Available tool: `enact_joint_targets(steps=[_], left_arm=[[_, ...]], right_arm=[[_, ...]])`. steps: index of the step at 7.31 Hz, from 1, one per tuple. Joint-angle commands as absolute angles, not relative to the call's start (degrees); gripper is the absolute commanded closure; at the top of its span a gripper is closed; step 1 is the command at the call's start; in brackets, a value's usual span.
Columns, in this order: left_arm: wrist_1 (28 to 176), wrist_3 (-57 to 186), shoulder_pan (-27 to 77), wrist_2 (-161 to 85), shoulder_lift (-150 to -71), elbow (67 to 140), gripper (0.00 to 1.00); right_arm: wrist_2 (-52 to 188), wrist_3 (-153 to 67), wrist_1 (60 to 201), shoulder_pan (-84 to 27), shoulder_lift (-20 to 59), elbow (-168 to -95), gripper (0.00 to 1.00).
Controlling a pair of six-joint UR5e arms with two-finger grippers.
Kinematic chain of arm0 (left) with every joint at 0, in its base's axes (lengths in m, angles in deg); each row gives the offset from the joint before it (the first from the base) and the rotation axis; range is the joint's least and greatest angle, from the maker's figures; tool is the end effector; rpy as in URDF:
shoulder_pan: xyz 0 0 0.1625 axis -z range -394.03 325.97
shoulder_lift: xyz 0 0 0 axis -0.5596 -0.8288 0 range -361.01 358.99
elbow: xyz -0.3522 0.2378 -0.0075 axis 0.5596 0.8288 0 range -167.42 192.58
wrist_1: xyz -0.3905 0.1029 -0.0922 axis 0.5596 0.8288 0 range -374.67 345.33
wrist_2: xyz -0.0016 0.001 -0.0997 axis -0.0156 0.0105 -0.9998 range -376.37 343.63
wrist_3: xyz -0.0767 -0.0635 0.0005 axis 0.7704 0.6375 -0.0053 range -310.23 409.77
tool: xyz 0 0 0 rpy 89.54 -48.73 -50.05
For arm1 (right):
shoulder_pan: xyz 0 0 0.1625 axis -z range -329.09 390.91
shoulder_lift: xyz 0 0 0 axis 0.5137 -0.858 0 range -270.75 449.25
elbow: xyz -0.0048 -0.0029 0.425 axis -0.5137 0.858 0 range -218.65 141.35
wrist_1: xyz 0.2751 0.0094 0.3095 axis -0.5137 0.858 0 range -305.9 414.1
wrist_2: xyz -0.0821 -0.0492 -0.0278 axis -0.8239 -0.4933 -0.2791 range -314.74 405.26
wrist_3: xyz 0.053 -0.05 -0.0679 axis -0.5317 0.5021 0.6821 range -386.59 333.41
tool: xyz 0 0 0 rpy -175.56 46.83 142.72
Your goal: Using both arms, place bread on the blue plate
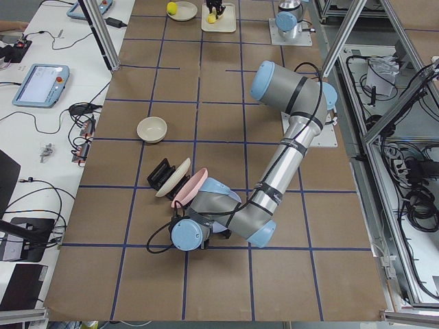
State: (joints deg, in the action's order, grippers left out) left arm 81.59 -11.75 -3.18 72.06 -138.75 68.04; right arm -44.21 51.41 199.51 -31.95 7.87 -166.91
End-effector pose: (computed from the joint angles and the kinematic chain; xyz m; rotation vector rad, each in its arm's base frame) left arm 0.5804 -0.5051 0.2317 -0.0516 -2.8254 -0.2062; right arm -0.0835 -0.4573 0.2127 1.3001 -2.7318 0.1481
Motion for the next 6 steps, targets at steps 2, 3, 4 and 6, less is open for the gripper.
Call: enact_joint_targets(steps=[2, 3, 4, 6], left_arm=[[81.7, -11.8, -3.2, 72.1, -139.0, 67.3, 0.66], [81.7, -11.8, -3.2, 72.1, -139.1, 67.4, 0.67], [81.7, -11.8, -3.2, 72.2, -139.5, 67.3, 0.67], [81.4, -11.8, -3.2, 72.9, -139.7, 67.3, 0.65]], right_arm=[[-46.0, 47.5, 166.0, -32.0, -10.5, -156.4, 0.85], [-47.3, 45.9, 157.1, -32.1, -13.9, -151.9, 0.85], [-46.5, 40.0, 150.3, -32.7, -14.8, -149.0, 0.85], [-43.5, 26.1, 144.3, -39.4, -14.6, -144.8, 0.83]])
